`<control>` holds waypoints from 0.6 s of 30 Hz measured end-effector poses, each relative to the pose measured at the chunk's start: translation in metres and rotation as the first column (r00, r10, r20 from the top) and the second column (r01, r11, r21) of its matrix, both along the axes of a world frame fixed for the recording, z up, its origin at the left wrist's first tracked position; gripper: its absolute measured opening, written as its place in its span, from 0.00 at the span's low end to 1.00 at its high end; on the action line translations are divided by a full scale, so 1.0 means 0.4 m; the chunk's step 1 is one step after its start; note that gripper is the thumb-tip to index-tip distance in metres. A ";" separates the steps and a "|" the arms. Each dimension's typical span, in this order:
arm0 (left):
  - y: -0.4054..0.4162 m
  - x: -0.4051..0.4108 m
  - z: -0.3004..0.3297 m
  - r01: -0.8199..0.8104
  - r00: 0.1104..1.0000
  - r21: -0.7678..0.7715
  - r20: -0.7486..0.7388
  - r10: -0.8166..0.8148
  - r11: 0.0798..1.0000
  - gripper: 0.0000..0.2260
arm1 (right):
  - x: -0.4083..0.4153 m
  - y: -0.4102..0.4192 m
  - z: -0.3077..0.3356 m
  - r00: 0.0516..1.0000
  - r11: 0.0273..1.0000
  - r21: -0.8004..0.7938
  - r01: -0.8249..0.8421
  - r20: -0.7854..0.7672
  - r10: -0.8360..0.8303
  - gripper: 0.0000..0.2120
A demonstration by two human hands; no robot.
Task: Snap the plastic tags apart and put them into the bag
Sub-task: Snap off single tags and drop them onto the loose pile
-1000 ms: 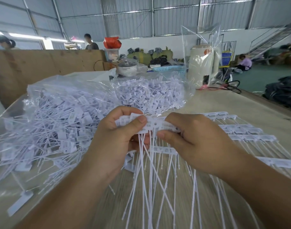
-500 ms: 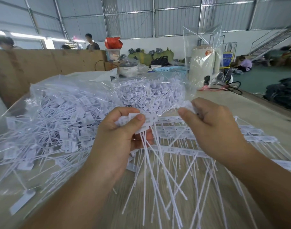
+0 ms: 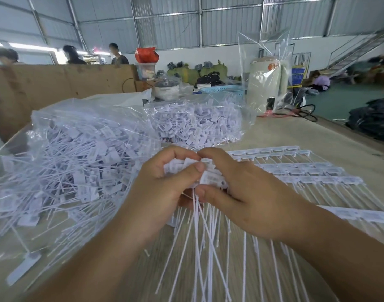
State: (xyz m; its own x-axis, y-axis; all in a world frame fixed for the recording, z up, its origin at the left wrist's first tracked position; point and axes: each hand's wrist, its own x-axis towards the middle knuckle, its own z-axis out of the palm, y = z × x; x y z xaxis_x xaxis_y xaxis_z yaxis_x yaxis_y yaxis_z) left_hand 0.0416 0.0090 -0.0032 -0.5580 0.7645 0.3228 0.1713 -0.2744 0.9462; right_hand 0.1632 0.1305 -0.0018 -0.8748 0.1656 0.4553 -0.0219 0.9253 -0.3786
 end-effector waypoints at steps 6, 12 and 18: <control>-0.003 -0.001 0.000 0.015 0.999 -0.013 -0.048 -0.016 1.000 0.12 | 0.004 -0.004 0.002 1.000 1.000 -0.009 -0.003 -0.013 0.002 0.22; -0.007 -0.017 0.007 -0.013 1.000 0.045 0.022 0.012 0.999 0.14 | 0.014 -0.005 0.021 1.000 1.000 0.010 0.004 -0.027 -0.003 0.17; -0.013 -0.047 0.022 -0.101 0.991 0.074 0.090 0.094 0.992 0.18 | 0.020 0.013 0.029 0.996 0.996 0.018 0.085 -0.004 -0.085 0.18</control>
State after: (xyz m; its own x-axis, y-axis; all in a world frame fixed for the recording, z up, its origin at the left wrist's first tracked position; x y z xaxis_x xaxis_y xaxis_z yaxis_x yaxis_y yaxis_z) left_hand 0.0228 0.0040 0.0056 -0.6572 0.6792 0.3269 0.1194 -0.3344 0.9348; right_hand 0.1712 0.1356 0.0097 -0.8563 0.2307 0.4621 0.0554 0.9306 -0.3619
